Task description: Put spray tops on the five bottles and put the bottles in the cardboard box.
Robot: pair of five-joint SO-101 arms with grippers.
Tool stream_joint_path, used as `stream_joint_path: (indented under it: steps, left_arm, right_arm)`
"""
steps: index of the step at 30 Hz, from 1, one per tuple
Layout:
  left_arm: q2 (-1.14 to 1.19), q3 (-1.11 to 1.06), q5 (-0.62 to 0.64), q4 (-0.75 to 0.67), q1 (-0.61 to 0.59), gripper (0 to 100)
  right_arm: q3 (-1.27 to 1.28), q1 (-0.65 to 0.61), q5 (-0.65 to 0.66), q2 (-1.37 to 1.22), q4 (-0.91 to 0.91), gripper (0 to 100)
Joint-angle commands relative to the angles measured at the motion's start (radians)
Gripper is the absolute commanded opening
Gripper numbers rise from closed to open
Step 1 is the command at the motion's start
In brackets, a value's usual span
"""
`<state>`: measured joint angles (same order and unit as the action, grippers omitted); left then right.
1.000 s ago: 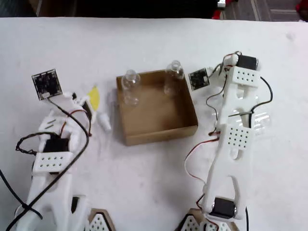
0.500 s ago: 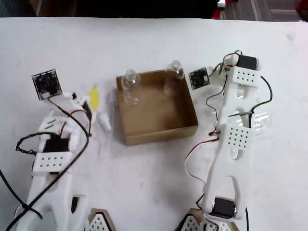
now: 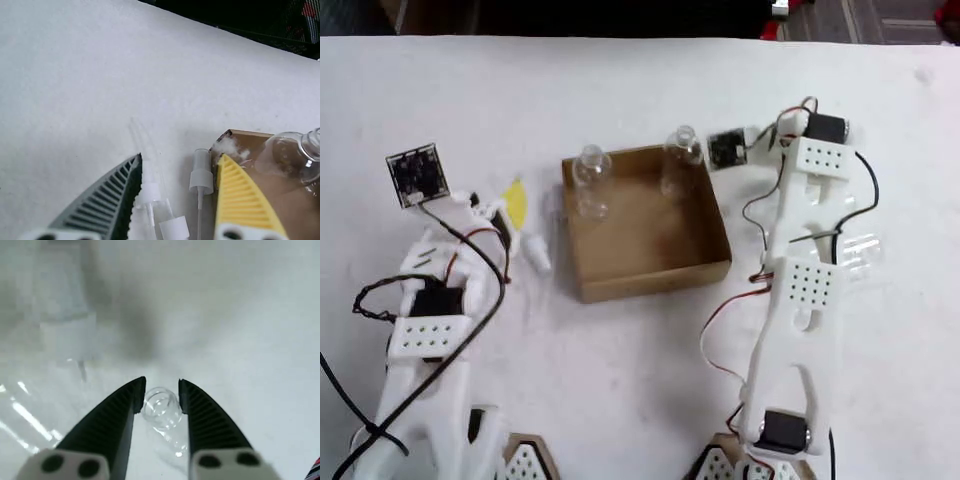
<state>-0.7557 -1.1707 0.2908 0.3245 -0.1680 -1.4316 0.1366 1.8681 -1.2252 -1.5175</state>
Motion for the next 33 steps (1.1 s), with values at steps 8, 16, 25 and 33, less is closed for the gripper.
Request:
stream_joint_path:
  steps: [8,16,25,33]
  left_arm:
    - [-0.005,0.015,0.003,-0.029,-0.01,23]
    - [-0.005,0.015,0.003,-0.029,-0.01,23]
    - [-0.008,0.015,0.003,-0.026,-0.01,23]
    - [-0.01,0.012,0.003,-0.023,-0.012,23]
  right_arm:
    - [-0.017,-0.058,-0.244,0.087,0.045,4.1]
    - [-0.017,-0.061,-0.649,0.223,0.005,4.1]
    - [-0.012,-0.073,-1.066,0.421,-0.208,4.1]
    - [0.005,-0.073,-1.39,0.604,-0.216,4.1]
